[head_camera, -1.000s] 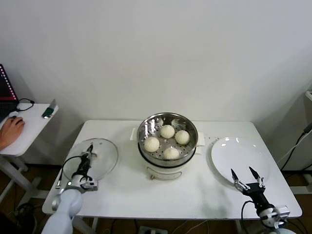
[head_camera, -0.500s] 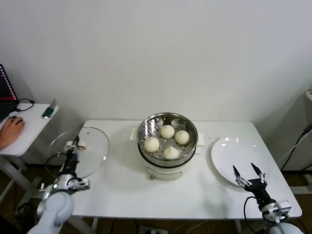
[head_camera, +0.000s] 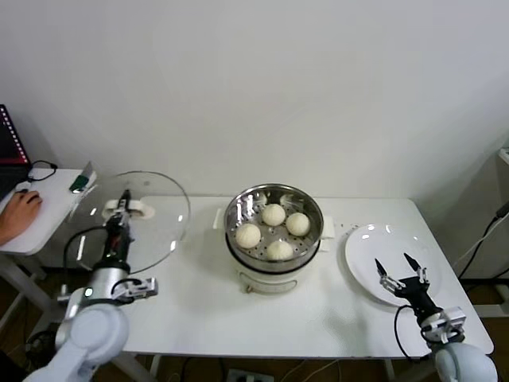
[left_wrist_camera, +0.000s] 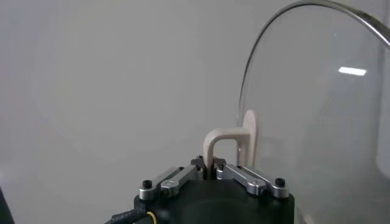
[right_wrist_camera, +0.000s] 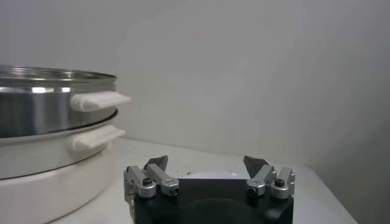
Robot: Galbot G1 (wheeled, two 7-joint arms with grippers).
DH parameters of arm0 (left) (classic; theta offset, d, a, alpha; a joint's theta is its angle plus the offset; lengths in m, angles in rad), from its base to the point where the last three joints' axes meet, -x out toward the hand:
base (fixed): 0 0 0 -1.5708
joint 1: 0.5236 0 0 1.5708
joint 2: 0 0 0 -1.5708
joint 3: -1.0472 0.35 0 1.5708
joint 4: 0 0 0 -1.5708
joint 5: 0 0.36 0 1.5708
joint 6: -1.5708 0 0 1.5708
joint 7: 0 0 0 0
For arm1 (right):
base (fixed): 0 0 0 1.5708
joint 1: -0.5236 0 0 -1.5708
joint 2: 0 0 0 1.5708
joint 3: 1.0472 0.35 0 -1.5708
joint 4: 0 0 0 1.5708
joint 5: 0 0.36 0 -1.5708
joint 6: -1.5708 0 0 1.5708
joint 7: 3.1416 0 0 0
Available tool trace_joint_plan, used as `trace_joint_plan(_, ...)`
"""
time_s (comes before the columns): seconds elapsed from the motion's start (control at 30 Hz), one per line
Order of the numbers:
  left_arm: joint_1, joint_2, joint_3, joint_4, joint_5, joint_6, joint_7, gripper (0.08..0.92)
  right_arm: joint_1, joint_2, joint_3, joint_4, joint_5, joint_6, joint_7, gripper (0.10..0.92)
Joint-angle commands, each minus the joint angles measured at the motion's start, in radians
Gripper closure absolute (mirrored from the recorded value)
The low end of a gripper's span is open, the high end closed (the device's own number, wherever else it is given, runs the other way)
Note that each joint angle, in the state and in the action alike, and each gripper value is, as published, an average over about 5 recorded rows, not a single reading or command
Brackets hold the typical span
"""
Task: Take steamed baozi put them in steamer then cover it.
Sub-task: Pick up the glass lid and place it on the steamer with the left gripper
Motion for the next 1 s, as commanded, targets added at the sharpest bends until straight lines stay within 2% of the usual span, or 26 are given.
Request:
trace_joint_plan(0.03,-0.4,-0.065,0.463,-0.05,0.093,0.192,0.216,0.85,0.076,-0.024,-0.048,-0.039,-0.021,-0.002,0.005,0.203)
trace_joint_plan(0.27,-0.532,-0.222,0.606,0.111,0.161,0.192,0.289,0.85,0.07,-0.021,-0.026,-0.043,-0.029,0.004,0.005,0.203)
trace_joint_plan(0.57,-0.537,-0.417,0.623,0.293,0.219,0.192,0.293,0.85,0.051,-0.002,0.012,-0.048,-0.046,0.018,0.002,0.203)
trace_joint_plan(0.67,-0.528,-0.458,0.62,0.324,0.222,0.192,0.287,0.85,0.043,0.001,0.022,-0.048,-0.051,0.023,0.0,0.203)
trace_joint_plan(1.0,-0.525,-0.53,0.618,0.397,0.216,0.192,0.259,0.85,0.034,0.005,0.046,-0.069,-0.054,0.038,-0.009,0.203)
